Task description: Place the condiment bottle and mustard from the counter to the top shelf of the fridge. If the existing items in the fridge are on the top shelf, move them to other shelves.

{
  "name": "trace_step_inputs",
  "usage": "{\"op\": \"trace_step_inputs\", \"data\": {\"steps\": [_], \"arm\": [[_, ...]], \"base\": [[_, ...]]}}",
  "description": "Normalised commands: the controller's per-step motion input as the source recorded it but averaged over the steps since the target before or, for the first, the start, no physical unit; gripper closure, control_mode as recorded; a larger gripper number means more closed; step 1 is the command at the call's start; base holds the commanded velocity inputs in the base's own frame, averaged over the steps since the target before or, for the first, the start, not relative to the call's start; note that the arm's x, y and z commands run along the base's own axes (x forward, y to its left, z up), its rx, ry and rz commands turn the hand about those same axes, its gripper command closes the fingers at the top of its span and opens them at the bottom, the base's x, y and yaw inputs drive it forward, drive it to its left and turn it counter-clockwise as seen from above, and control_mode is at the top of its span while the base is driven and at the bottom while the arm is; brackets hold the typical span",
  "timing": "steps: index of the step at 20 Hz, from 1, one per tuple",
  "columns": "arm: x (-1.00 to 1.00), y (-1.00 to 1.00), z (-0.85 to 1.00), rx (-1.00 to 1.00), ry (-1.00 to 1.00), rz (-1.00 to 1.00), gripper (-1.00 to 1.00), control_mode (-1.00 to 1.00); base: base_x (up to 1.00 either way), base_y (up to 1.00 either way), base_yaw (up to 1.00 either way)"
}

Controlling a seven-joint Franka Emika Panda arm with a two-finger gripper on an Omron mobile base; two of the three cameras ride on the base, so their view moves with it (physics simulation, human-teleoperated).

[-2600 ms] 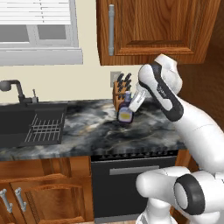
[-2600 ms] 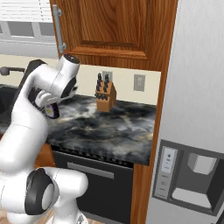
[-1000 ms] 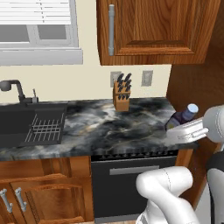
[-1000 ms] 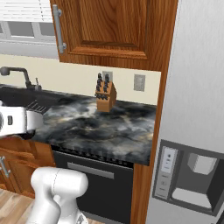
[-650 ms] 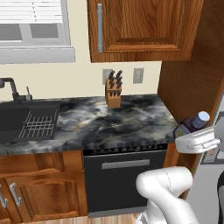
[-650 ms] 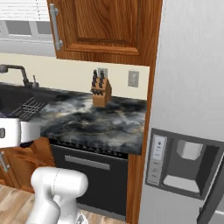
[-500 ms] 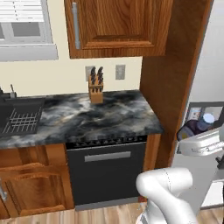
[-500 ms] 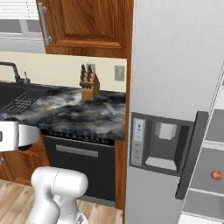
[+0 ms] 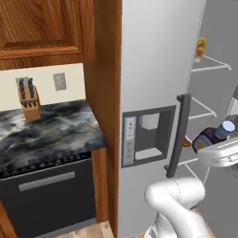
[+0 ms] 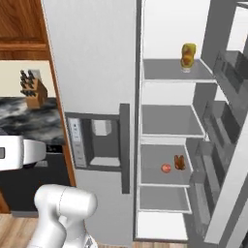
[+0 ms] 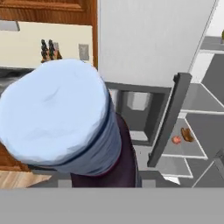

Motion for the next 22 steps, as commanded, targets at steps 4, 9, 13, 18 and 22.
{"op": "trace_step_inputs", "data": {"steps": [4, 9, 13, 18, 22], "arm": [[0.00, 0.00, 0.00, 0.00, 0.00, 0.00, 1.00, 1.00], [0.00, 0.00, 0.00, 0.00, 0.00, 0.00, 1.00, 1.00], [0.00, 0.00, 0.00, 0.00, 0.00, 0.00, 1.00, 1.00], [0.00, 0.00, 0.00, 0.00, 0.00, 0.00, 1.00, 1.00], [0.00, 0.00, 0.00, 0.00, 0.00, 0.00, 1.00, 1.00]], "base": [[0.14, -0.84, -0.19], [0.46, -0.55, -0.07], [0.60, -0.34, -0.01], [0.48, -0.36, 0.00], [0.42, -0.34, 0.00]]}}
